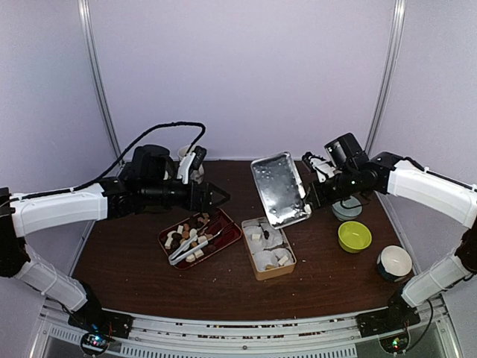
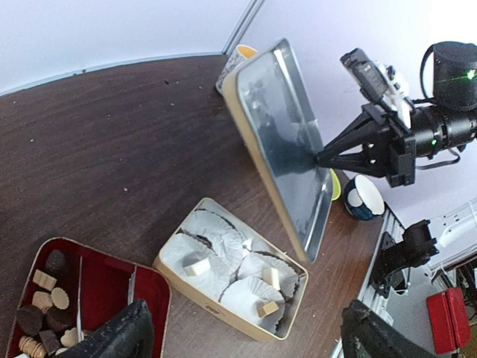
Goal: Pack the chocolate
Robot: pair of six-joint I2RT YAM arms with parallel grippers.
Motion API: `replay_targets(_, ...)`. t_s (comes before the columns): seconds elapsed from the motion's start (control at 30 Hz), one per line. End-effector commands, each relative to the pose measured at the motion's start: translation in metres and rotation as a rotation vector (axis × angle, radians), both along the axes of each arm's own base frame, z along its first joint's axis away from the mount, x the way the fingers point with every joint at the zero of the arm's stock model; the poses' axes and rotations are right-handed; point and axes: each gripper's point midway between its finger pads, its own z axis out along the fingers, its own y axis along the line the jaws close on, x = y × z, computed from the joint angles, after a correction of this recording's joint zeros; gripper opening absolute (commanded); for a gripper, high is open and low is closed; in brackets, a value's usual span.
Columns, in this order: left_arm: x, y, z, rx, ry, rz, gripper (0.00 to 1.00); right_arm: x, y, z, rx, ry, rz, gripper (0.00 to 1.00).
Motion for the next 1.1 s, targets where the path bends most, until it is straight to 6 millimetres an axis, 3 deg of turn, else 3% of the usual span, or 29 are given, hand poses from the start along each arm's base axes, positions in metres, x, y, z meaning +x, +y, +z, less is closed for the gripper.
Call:
replay_targets(0.0,-0.004,-0.018,0.035,-0.141,-0.042,-0.084,0.90,-0.009,0.028,0.012,0.081,-0.068,0.080,0.00)
replay_targets(0.17,-0.003,-0.020,0.032,-0.152,-0.024,-0.082,0.89,-0.015,0.048,0.014,0.149,-0.080,0.113,0.00)
replay_targets(0.47,0.006,-0.035,0.021,-0.173,0.042,-0.089,0.78,-0.028,0.074,0.019,0.158,-0.105,0.201,0.00)
replay_targets(0.8,0.004,-0.043,0.019,-0.216,0.065,-0.124,0.35,-0.032,0.085,0.016,0.149,-0.119,0.219,0.00)
replay_targets(1.07,0.009,-0.044,0.014,-0.225,0.098,-0.097,0.15,-0.032,0.091,0.012,0.122,-0.135,0.216,0.04)
